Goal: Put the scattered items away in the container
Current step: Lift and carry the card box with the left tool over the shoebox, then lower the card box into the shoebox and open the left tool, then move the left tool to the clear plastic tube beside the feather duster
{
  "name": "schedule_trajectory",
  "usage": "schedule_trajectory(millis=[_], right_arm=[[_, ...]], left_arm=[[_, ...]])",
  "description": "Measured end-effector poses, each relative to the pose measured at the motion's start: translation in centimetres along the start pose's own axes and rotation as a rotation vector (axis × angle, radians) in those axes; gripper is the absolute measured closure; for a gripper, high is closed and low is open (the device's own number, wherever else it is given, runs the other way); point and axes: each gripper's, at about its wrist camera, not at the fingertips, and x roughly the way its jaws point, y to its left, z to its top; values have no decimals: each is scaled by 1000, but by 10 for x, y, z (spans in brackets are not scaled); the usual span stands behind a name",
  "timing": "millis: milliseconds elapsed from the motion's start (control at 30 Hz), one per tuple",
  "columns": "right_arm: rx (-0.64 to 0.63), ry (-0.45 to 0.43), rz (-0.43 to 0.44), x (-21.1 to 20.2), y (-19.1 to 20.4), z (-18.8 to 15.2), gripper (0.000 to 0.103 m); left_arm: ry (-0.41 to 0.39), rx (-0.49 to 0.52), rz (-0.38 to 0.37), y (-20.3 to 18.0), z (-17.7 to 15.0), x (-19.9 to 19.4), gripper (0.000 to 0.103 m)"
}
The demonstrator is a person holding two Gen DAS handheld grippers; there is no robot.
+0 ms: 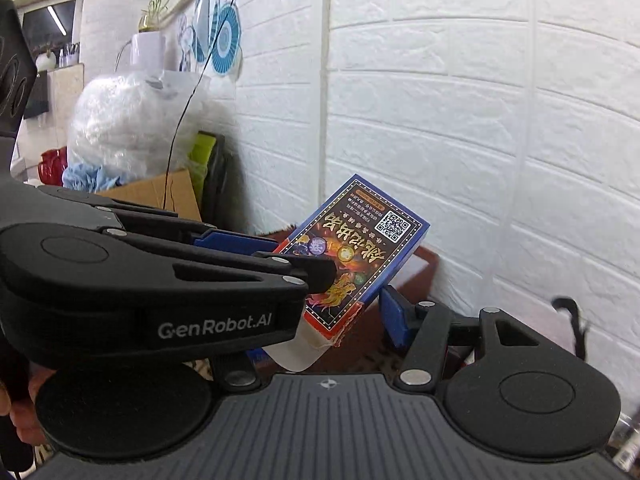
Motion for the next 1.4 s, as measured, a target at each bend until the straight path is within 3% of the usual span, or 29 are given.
schedule_trajectory(millis=[367,467,500,533,567,667,767,1067,1400], right_arm=[[56,75,24,77,-2,-9,42],[65,85,29,93,-2,-10,42],[61,87,30,97,-2,-10,42],[55,92,29,102,0,-11,37],[50,99,22,106,2,-11,26],[46,81,-16,108,1,-15,12],[71,96,-25,107,-4,-17,8],[83,115,-34,78,-6,-23,5],[105,67,-53,21,-15,-27,4]], left_arm=[[62,-31,28,42,-20,58,62],[57,-33,34,50,-22,67,43],[57,-37,44,52,-23,69,21],[56,-55,79,55,-24,70,12],[49,-73,118,57,-27,69,0],[24,-81,139,61,-32,64,0],[51,-95,139,61,-34,64,0],[35,-58,139,36,-34,37,0],[14,-56,85,-7,-39,2,0]])
